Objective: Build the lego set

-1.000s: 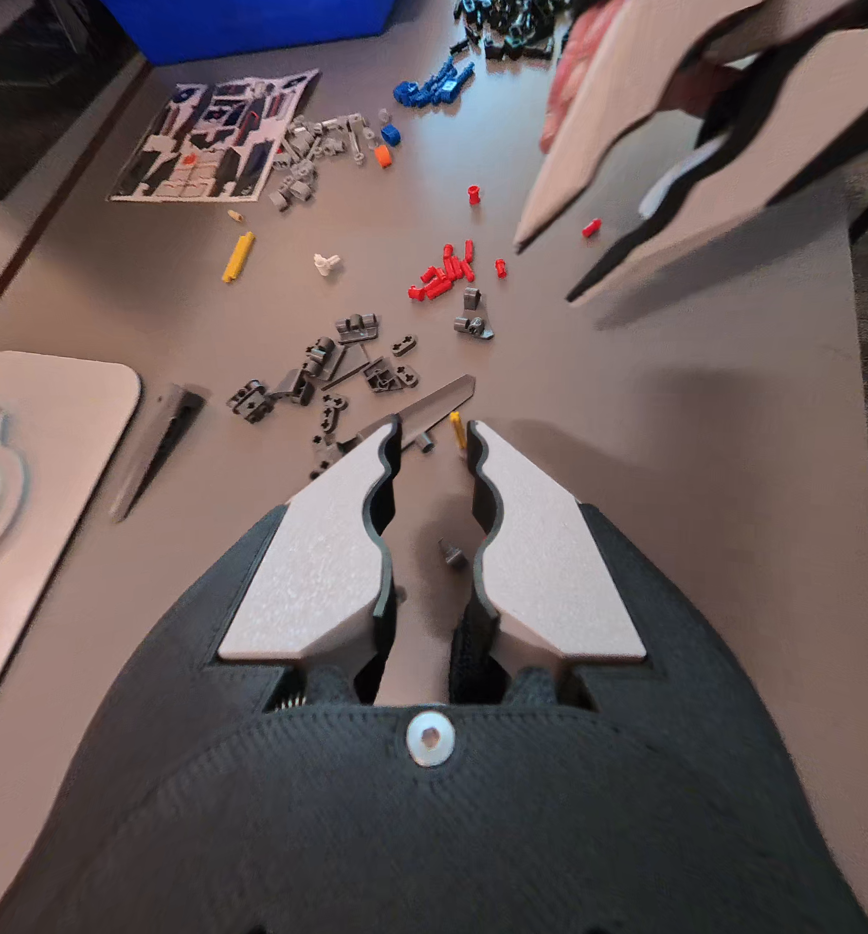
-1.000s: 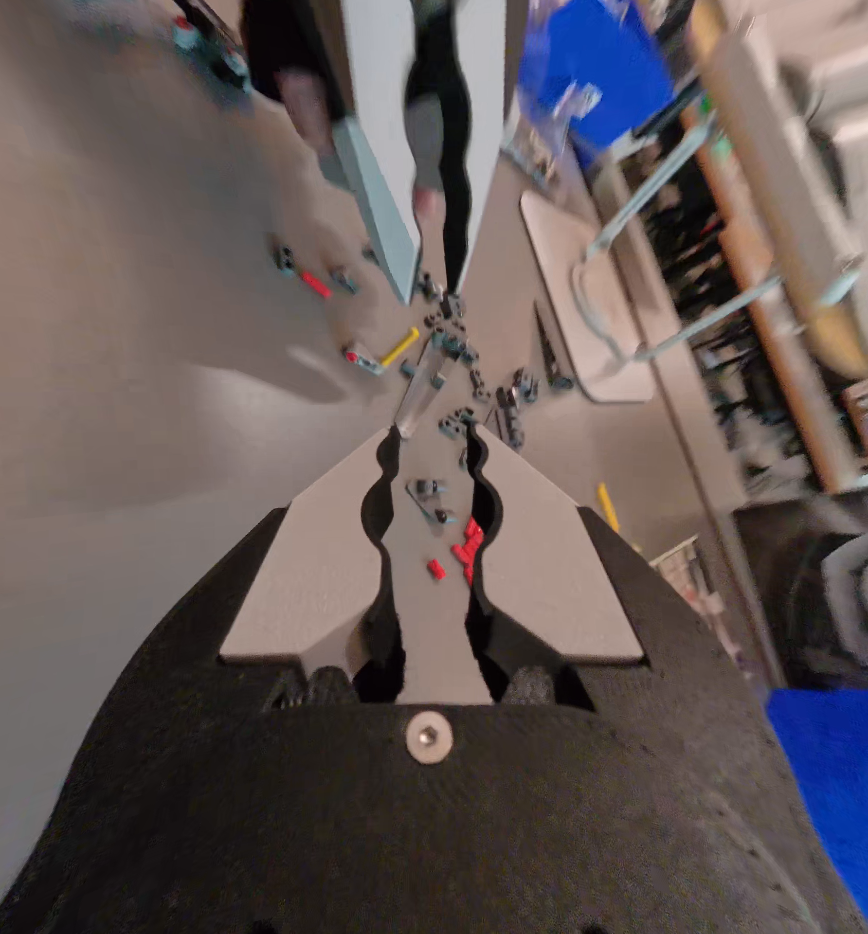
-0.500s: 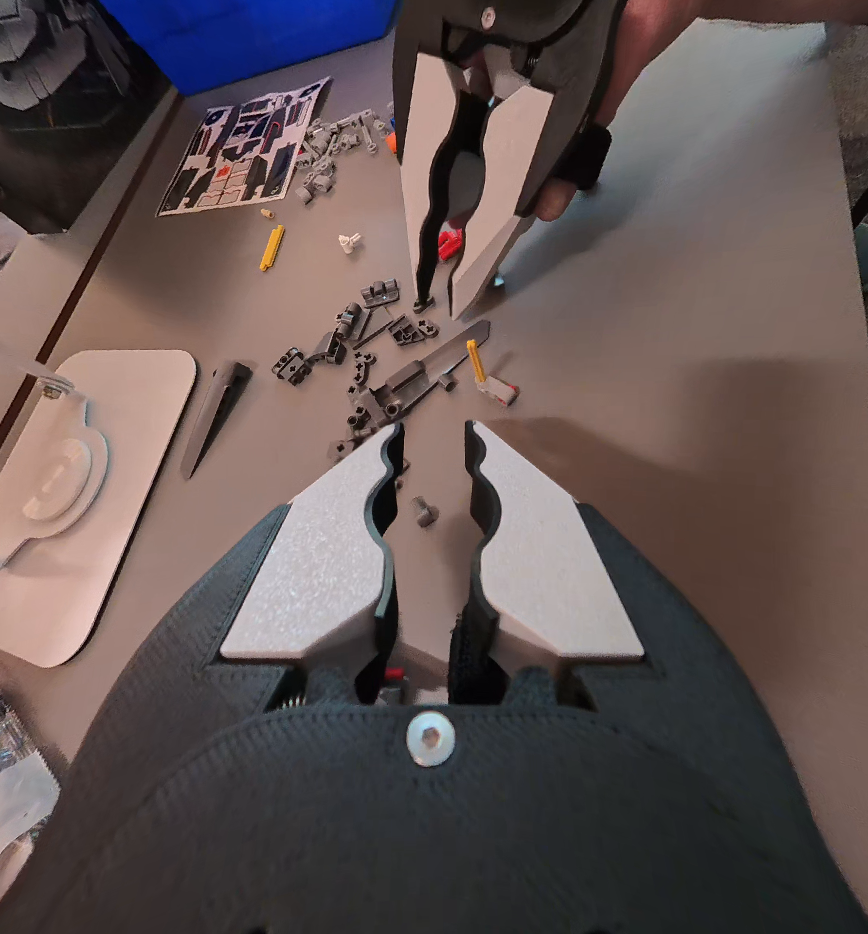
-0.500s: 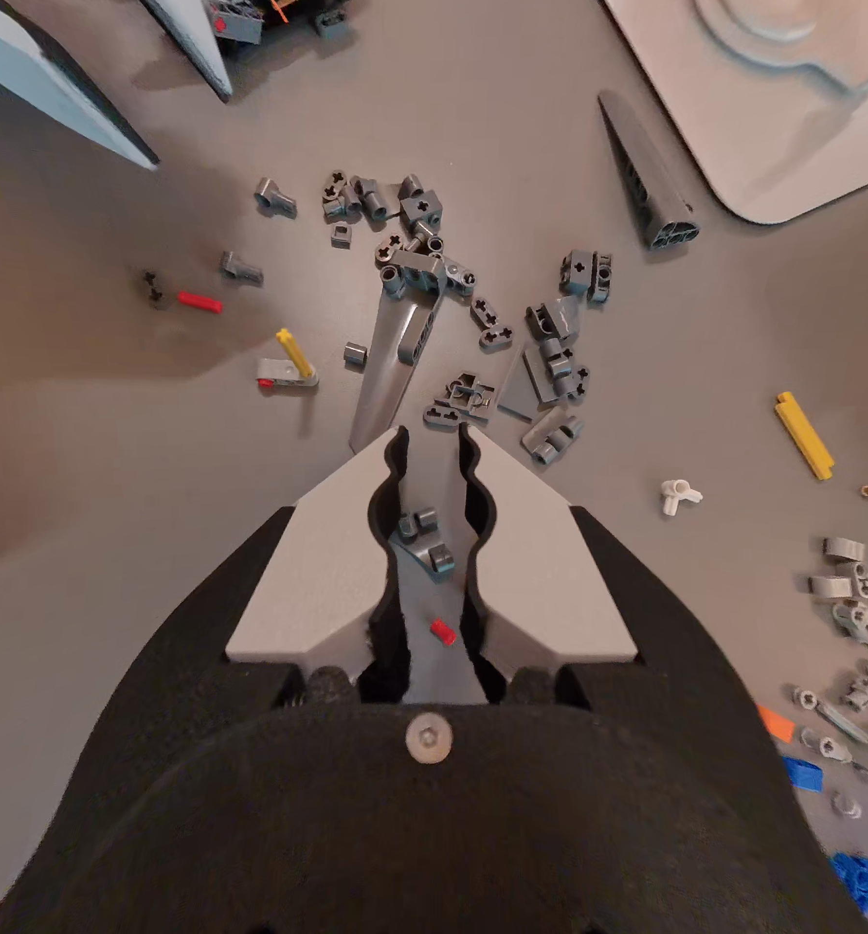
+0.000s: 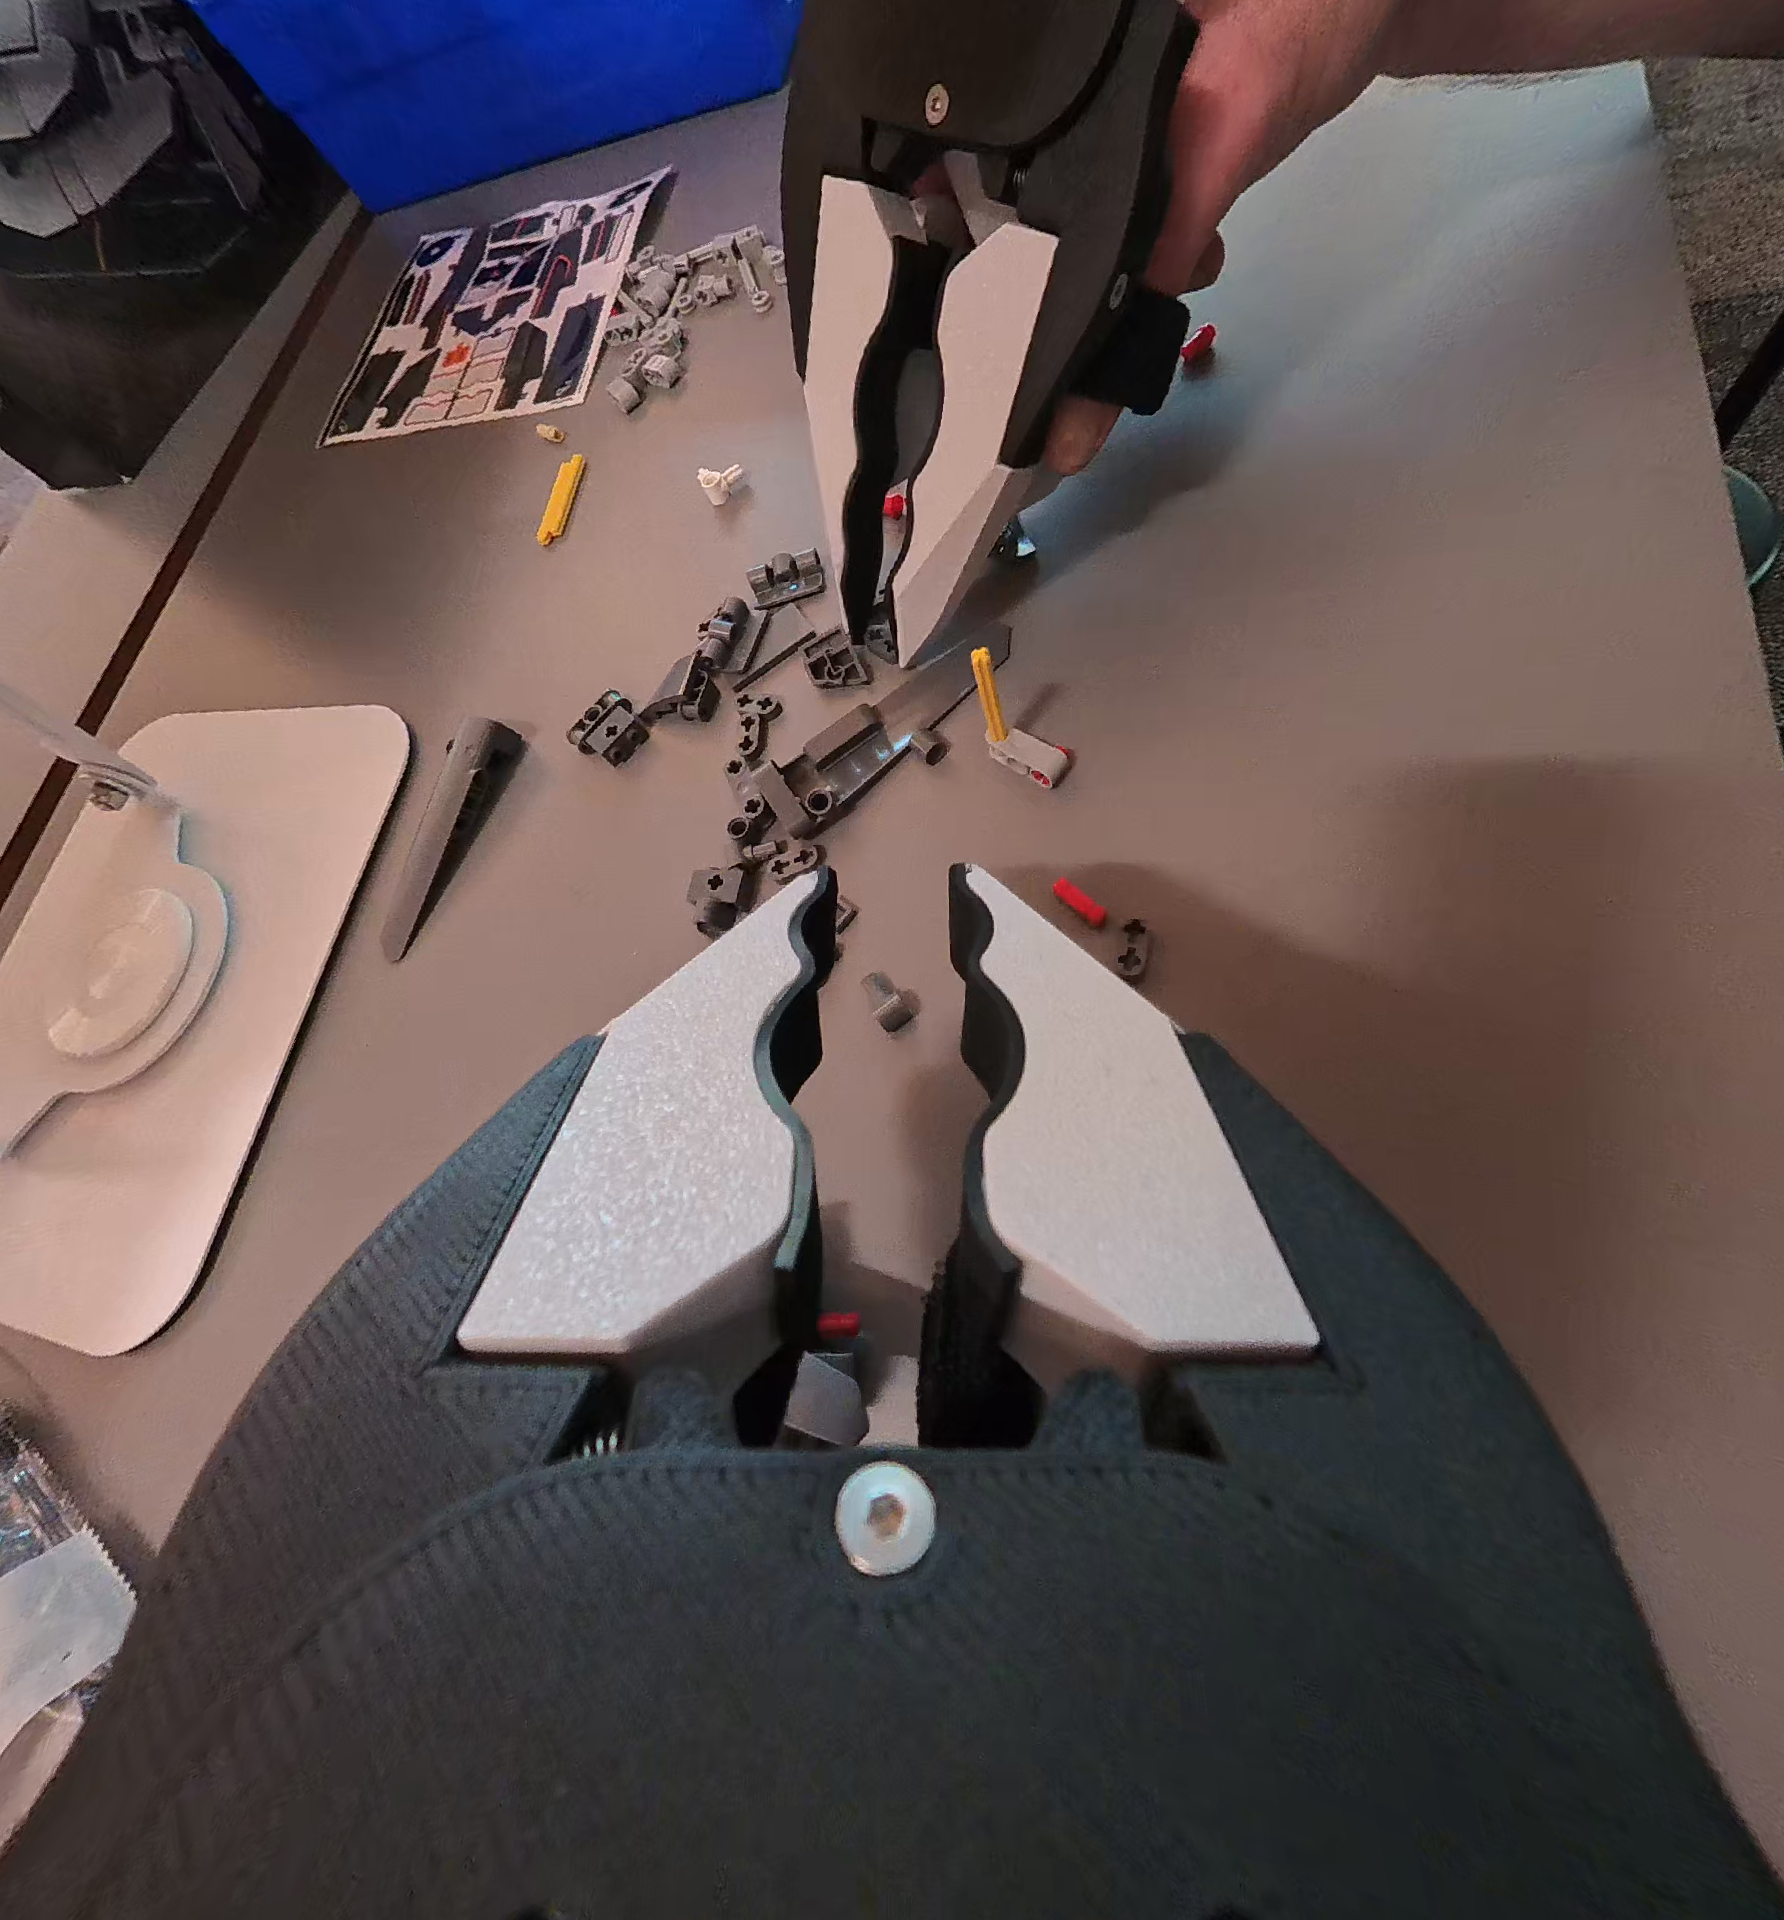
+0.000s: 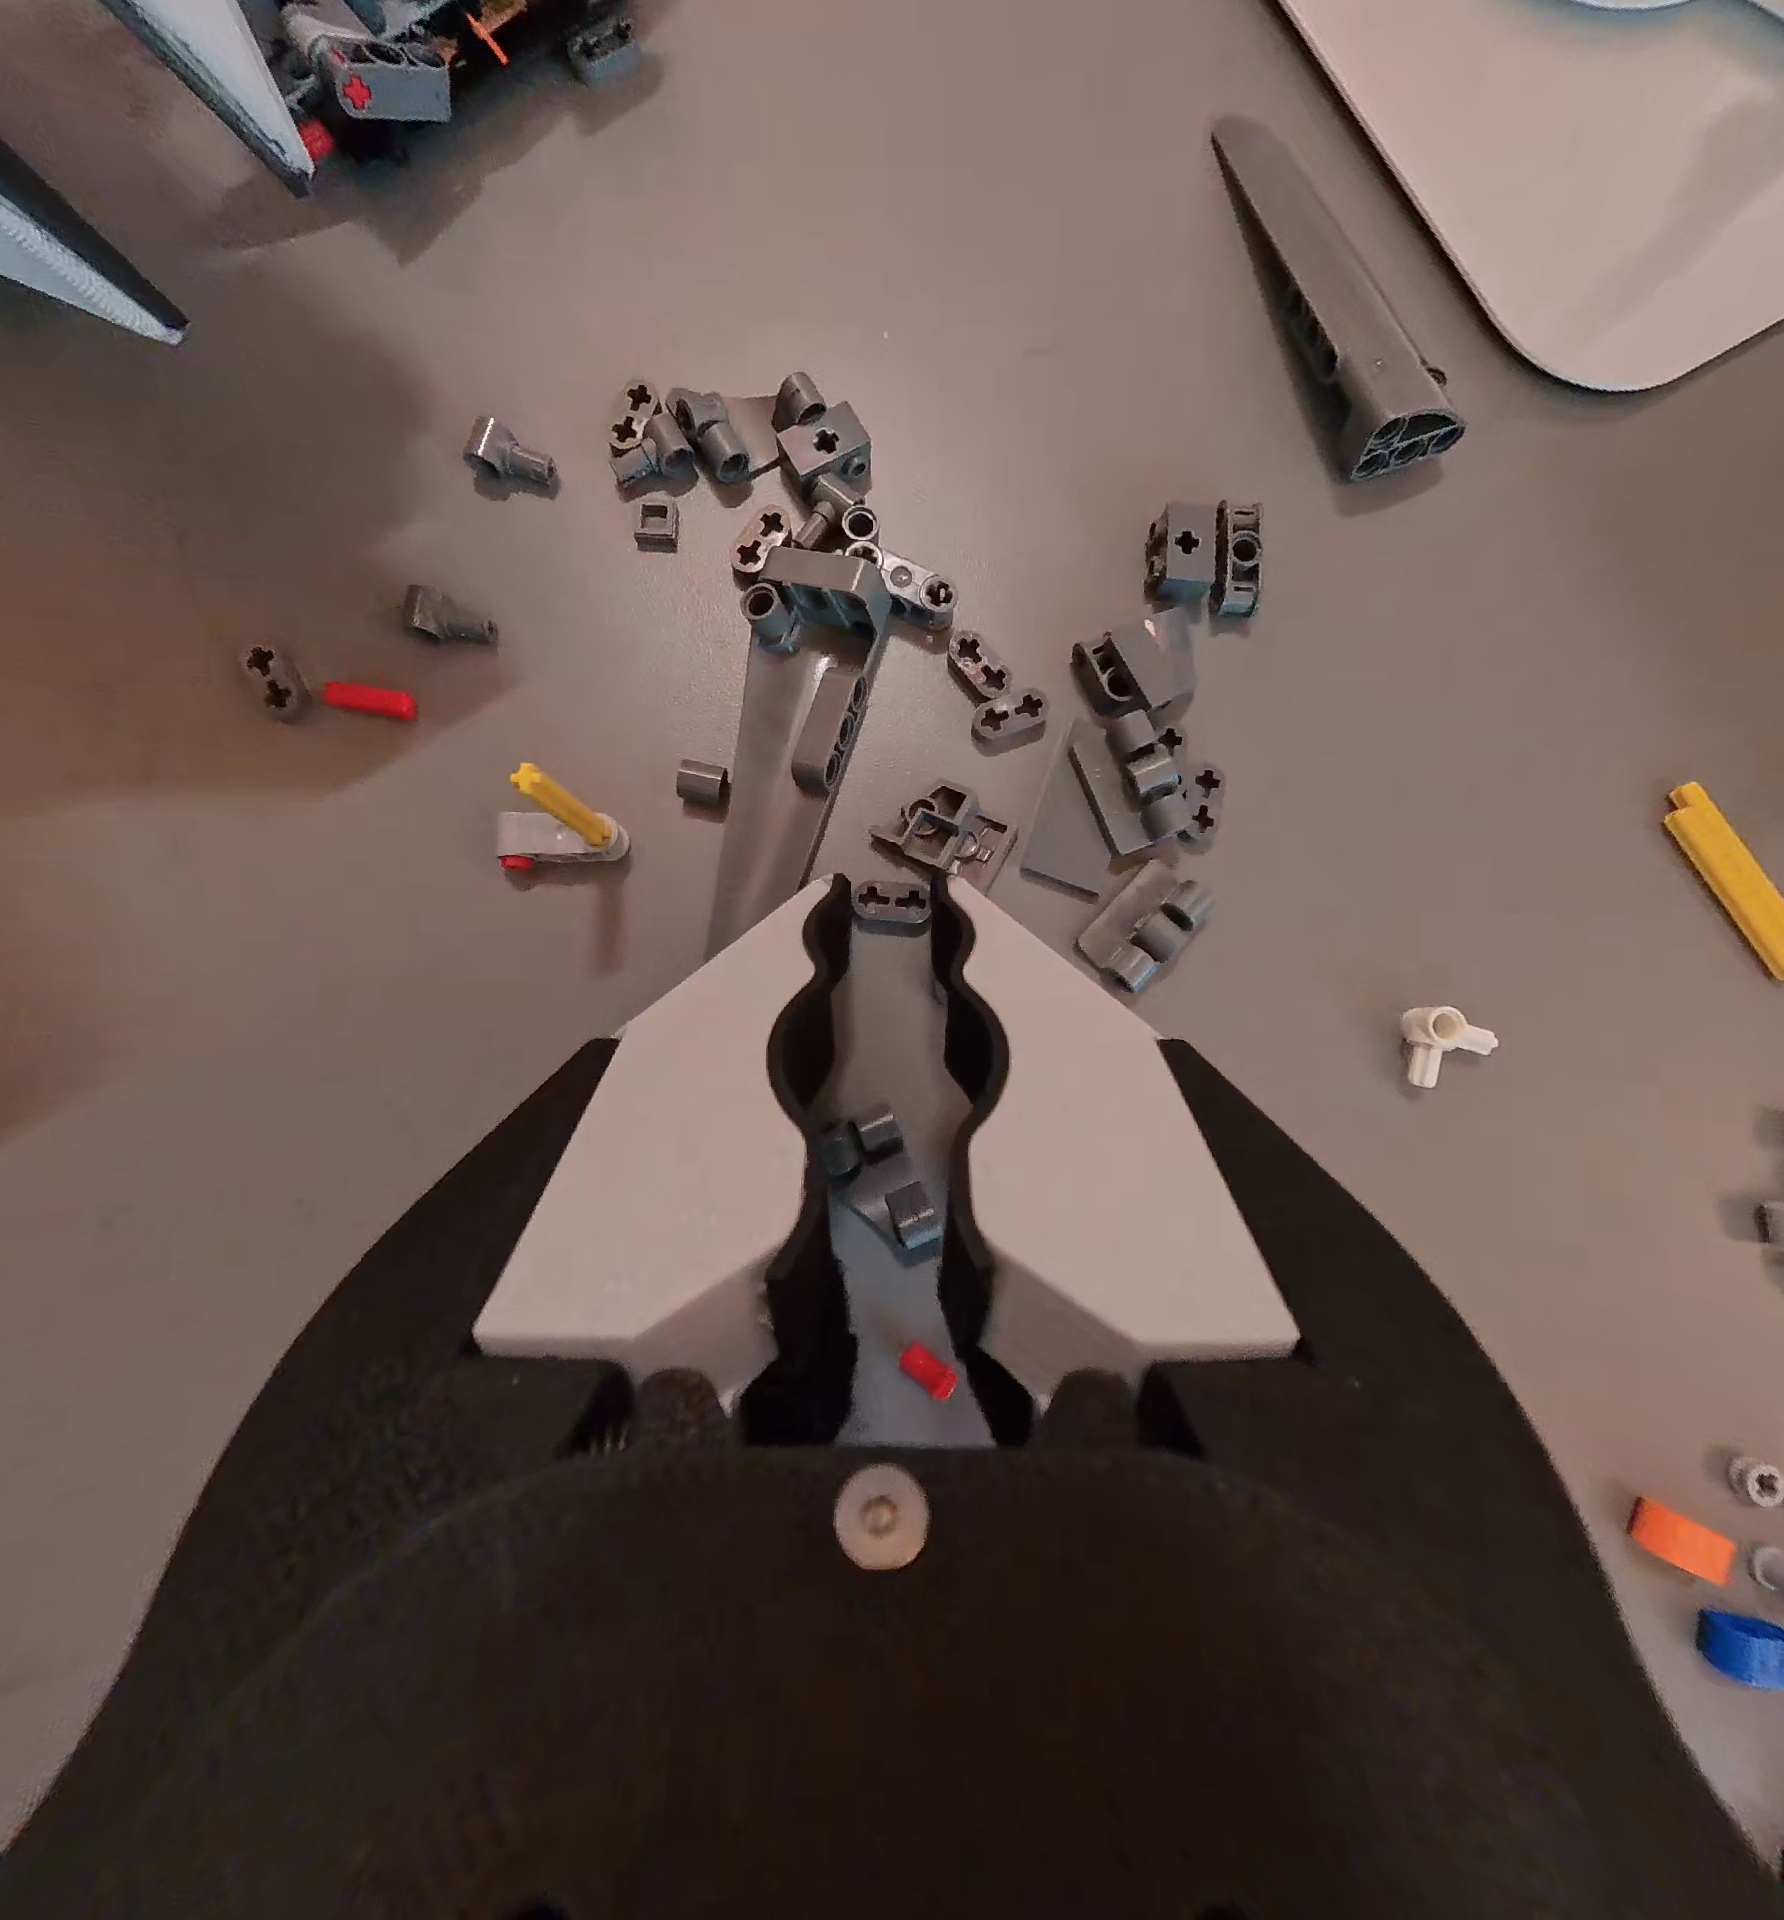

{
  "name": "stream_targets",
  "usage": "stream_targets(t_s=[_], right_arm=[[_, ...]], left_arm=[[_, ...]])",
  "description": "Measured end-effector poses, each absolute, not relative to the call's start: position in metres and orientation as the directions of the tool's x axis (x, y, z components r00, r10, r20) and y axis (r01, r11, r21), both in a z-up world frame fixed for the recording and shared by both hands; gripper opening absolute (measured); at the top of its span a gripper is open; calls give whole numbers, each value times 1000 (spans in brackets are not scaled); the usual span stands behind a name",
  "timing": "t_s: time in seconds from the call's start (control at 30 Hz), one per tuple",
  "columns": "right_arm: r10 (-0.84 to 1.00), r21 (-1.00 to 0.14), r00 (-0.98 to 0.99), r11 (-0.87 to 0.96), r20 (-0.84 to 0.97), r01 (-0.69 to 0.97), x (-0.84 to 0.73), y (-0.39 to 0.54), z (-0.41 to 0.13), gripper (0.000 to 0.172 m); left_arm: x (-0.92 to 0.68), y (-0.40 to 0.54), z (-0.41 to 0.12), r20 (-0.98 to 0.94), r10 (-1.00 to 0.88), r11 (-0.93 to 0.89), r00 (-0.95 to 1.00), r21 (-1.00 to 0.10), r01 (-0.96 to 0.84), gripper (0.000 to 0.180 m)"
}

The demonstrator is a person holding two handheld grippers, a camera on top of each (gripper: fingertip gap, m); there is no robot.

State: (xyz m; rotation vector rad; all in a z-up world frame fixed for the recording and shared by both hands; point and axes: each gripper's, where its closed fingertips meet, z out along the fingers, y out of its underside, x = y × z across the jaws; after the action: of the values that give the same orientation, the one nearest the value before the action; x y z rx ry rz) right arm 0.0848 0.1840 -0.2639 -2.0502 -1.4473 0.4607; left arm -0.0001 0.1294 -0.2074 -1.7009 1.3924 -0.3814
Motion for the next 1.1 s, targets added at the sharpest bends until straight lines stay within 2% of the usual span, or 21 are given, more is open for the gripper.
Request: stream_targets(t_s=[1.1], right_arm=[[939,-693,324,-155,119,704,90,171,-231,12]], left_arm=[[5,130,-204,-322,-901,69,293,-771,-633,17]])
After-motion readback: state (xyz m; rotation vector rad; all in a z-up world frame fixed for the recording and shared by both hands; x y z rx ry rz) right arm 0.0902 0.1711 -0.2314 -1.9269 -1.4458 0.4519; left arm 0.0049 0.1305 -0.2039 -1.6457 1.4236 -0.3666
